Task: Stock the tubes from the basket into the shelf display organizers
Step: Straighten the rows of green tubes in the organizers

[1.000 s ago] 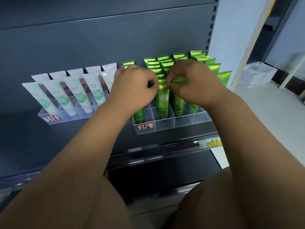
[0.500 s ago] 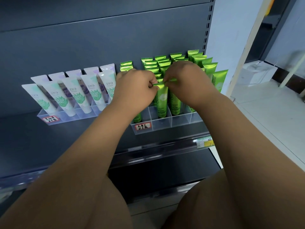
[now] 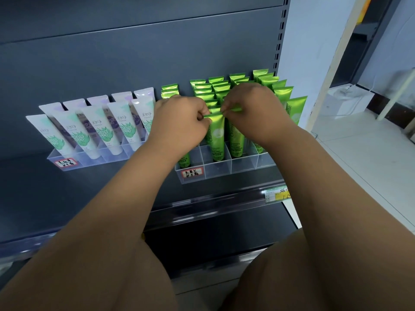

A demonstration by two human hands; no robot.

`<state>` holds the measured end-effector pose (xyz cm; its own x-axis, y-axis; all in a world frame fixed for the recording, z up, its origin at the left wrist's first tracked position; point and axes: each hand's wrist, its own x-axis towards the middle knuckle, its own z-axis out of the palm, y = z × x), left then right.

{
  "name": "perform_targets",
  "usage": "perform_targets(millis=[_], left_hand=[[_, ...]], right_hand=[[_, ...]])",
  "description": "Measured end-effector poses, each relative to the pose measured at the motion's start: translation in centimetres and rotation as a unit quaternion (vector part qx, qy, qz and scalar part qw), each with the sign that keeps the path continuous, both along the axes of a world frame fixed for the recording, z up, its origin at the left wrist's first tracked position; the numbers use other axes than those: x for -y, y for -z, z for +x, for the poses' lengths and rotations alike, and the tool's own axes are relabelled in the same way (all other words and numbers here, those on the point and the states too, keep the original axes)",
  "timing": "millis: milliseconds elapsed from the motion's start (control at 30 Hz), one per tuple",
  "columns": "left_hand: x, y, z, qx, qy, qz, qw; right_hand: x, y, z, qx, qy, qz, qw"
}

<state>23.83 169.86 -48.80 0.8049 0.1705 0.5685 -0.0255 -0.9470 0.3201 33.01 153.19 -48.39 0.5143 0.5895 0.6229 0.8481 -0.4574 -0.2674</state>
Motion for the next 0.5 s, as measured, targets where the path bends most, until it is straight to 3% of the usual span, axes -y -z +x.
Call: perform_targets(millis=[500], left_hand=[[-0.61, -0.55, -0.41, -0.007, -0.016, -0.013, 1.0]], right_hand=[[-0.84, 0.17, -0.52, -0.01, -0.014, 0.003, 1.0]])
